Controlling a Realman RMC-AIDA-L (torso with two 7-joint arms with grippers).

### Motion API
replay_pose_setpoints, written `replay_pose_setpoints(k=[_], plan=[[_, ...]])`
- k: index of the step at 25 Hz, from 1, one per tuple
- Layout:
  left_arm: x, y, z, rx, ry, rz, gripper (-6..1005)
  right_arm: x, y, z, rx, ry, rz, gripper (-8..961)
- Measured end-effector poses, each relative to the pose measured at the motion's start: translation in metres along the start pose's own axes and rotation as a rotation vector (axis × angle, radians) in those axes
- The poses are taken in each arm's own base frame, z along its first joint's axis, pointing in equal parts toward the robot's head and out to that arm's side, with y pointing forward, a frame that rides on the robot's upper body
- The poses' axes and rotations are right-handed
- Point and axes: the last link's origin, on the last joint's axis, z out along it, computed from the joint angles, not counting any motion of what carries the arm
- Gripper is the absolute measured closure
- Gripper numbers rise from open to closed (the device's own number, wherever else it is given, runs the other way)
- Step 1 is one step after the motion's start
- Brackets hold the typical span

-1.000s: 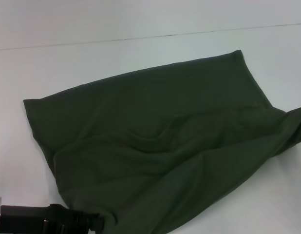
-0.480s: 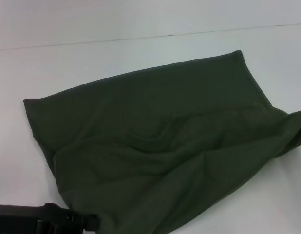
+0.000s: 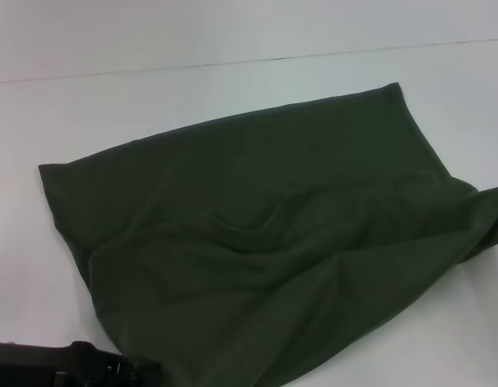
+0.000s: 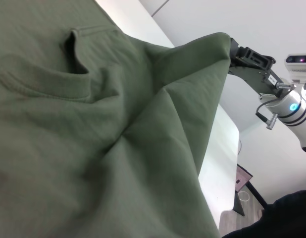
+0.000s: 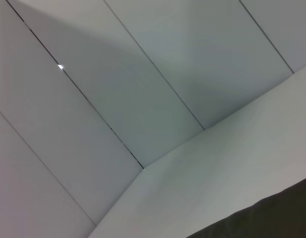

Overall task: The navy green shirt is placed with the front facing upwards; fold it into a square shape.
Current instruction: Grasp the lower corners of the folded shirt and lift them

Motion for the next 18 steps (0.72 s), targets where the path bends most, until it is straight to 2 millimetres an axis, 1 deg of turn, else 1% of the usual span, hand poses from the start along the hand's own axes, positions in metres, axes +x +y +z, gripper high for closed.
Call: replay_pose_setpoints(k=[9,18], plan=[[-0.009,-0.001,-0.004,0.022,-0.026,-0.038,867,-0.001,-0.001,0.001,0.002,-0.001,-0.002,908],[-0.013,-0.001,-0.004,0.022,-0.059,-0.053,482,-0.002,-0.002,0.002,0.007,-0.003,-0.006,908]])
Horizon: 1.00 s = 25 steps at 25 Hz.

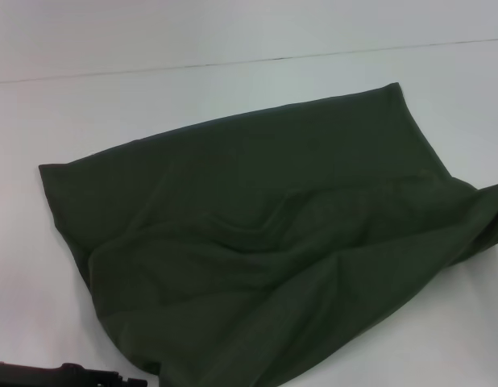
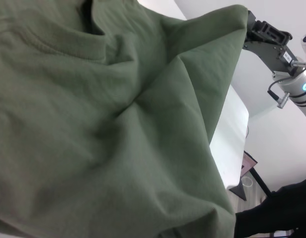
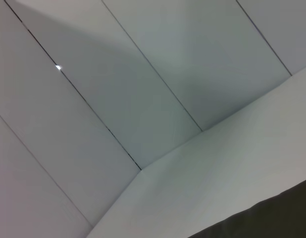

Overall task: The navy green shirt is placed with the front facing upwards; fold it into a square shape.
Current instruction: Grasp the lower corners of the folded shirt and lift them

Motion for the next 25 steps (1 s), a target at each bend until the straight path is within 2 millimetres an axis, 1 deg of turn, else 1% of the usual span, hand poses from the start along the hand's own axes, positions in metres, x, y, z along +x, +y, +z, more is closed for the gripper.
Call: replay_pose_setpoints(k=[7,15,25], plan=[[0.005,0.002,0.006,-0.023,0.003,0.010,175,0.000,-0.001,0.002,0.002,0.004,0.001,908],[0.011,0.003,0.015,-0.043,-0.010,0.028,178,0.001,0.000,0.002,0.001,0.003,0.005,908],[0.012,0.002,0.024,-0.041,-0.033,0.034,183,0.000,0.000,0.003,-0.001,0.001,0.007,908]])
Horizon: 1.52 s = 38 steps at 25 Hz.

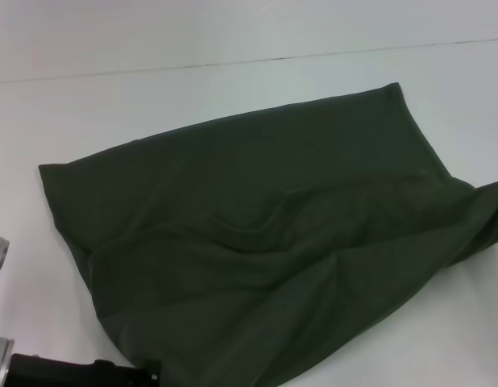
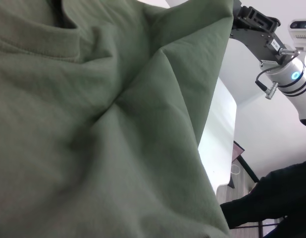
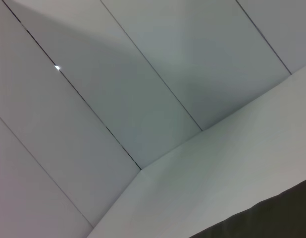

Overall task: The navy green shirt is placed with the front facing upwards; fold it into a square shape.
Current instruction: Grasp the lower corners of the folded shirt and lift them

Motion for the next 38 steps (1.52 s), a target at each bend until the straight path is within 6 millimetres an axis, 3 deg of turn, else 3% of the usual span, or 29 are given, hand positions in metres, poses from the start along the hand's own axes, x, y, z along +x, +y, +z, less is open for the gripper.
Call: replay_pose_setpoints(k=[29,31,38], plan=[[0.014,-0.010,0.005,0.070,0.009,-0.022,196,-0.001,0.000,0.001,-0.001,-0.003,0.002,907],[0.015,-0.012,0.004,0.083,0.012,-0.027,394,-0.001,0.000,0.001,-0.001,-0.003,0.002,907],[0.018,-0.016,-0.002,0.110,0.036,-0.043,603,-0.001,0.000,0.001,-0.001,-0.003,0.001,907]])
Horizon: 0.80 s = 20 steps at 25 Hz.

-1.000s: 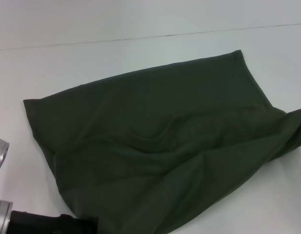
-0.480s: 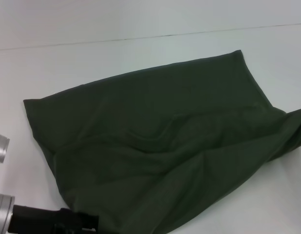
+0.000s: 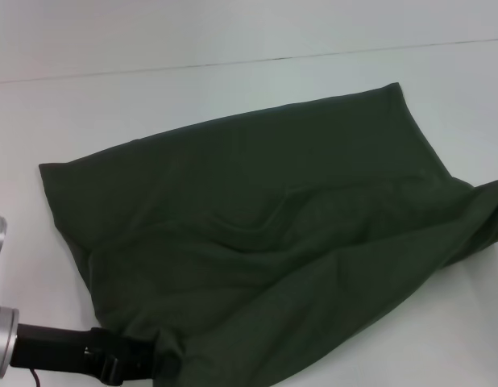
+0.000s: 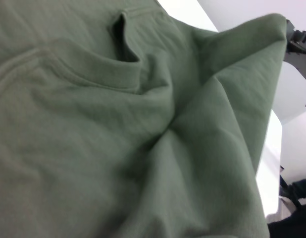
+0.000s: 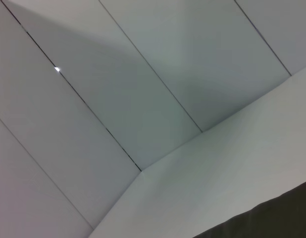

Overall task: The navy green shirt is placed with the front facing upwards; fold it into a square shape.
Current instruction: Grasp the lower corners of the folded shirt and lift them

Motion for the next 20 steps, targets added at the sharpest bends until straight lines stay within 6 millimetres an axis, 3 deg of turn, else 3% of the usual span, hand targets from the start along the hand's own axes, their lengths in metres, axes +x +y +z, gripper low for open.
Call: replay_pose_setpoints(k=[4,20], plan=[[0.000,-0.001,0.000,0.007,0.001,-0.004,834,0.000,0.000,0.001,-0.003,0.003,-0.001,907],[0.001,0.019,-0.014,-0.134,0.005,0.077,918,0.000,0.000,0.001,-0.005,0.006,-0.014,907]])
